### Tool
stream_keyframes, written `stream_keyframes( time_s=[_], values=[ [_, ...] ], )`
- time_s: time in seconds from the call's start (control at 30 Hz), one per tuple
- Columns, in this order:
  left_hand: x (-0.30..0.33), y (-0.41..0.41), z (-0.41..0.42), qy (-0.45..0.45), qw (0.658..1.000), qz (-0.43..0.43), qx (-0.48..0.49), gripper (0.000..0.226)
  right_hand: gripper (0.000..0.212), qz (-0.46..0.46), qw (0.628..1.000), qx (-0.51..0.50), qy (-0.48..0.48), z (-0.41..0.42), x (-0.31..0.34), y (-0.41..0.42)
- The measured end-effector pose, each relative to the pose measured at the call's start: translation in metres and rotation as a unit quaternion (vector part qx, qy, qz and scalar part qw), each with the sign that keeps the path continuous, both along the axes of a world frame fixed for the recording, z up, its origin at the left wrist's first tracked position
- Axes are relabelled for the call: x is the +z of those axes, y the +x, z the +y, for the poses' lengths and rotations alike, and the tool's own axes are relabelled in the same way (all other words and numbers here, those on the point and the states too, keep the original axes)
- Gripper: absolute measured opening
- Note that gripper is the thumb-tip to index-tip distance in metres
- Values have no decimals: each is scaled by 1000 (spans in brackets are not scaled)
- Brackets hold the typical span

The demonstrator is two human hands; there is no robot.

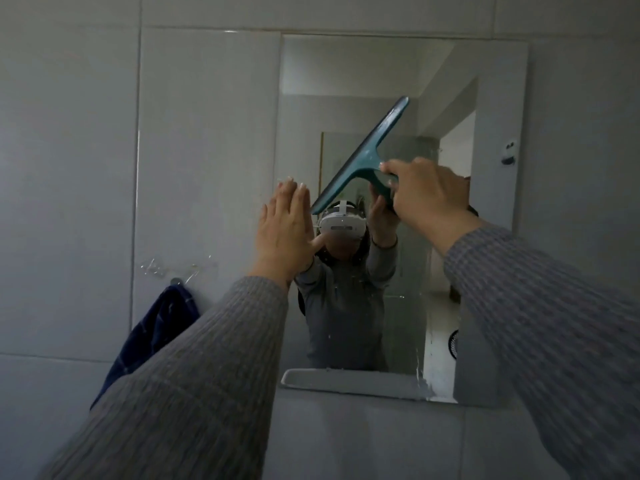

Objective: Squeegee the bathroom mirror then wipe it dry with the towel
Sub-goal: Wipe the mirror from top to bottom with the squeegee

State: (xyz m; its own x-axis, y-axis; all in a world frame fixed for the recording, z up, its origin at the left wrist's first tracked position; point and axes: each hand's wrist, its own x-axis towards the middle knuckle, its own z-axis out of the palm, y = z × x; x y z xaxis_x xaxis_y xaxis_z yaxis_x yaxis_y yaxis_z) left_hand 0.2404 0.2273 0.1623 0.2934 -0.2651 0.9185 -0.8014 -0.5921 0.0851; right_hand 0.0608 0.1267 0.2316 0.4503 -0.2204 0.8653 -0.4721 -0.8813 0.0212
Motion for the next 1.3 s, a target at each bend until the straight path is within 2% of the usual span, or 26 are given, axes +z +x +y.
stream_keyframes(
  time_s=[0.27,0.53,0.77,0.87,0.93,1.0,1.07,1.2,1.3],
  values=[
    [-4,-3,-11,56,997,46,8,103,47,-13,997,-48,60,-48,-8,-36],
    [-6,1,-15,34,997,62,-5,106,46,-99,981,-55,160,-91,-29,-60],
    [-6,1,-16,35,996,75,-15,105,37,-180,943,42,277,-67,-70,-36],
    [-3,-2,-15,36,996,83,-23,103,22,-227,913,94,327,-49,-82,-18],
    [-1,-3,-14,38,995,87,-24,100,12,-250,892,127,356,-39,-88,-6],
    [0,-3,-12,39,995,87,-24,92,18,-266,877,146,373,-29,-93,6],
    [1,-4,-10,29,996,83,-34,79,16,-279,867,153,384,-19,-96,15],
    [9,-12,-3,-24,996,48,-67,56,16,-277,863,169,388,-3,-106,30],
    [15,-14,3,-18,998,27,-61,51,15,-268,868,174,380,8,-114,42]
  ],
)
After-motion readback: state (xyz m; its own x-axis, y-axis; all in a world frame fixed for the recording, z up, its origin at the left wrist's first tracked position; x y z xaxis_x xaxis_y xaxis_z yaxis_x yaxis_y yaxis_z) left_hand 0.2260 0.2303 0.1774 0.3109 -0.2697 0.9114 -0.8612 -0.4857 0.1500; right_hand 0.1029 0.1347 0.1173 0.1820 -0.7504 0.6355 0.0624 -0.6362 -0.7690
